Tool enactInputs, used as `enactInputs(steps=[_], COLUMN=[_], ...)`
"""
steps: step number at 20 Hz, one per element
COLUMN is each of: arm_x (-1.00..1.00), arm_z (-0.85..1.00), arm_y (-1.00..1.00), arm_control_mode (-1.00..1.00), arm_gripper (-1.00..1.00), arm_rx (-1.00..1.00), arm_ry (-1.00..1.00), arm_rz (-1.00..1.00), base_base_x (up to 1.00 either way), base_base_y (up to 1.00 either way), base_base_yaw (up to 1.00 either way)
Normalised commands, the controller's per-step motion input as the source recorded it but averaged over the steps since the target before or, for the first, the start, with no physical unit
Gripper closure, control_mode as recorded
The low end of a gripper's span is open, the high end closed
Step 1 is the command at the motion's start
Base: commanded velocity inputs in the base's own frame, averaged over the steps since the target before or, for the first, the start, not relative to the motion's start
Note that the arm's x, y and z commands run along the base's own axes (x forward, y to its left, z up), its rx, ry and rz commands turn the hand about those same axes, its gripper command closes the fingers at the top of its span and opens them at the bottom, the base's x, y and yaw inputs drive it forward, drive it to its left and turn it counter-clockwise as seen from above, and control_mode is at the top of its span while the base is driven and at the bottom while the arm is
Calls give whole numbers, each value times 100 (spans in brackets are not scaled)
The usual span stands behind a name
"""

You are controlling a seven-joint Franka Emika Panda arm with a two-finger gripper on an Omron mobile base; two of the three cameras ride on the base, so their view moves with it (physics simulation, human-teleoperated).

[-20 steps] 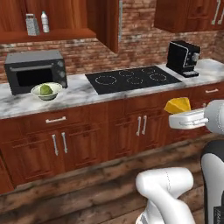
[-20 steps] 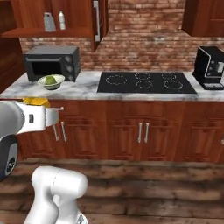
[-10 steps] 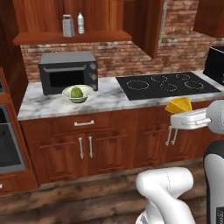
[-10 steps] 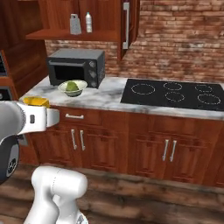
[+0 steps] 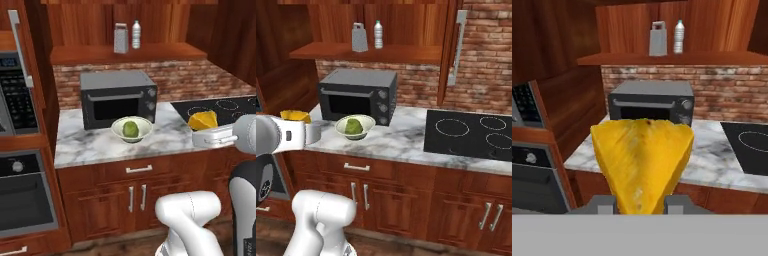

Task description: Pick the cheese from the fridge and the cheese grater from the cabinet and place them next to the salad bowl.

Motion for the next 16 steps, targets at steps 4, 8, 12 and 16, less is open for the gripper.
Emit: enactInputs(steps=[4,8,12,16], arm_x=[0,0,0,0], arm_z=[0,0,0,0], arm_y=[0,0,0,0], arm_control_mode=[100,100,100,100], arm_gripper=[100,100,100,100], arm_rx=[0,0,0,0], arm_ry=[0,0,0,0], arm_rz=[0,0,0,0], base_base_x=[100,88,56,72], base_base_y=[-4,9,8,0], base_base_yaw=[2,-1,-1,-1])
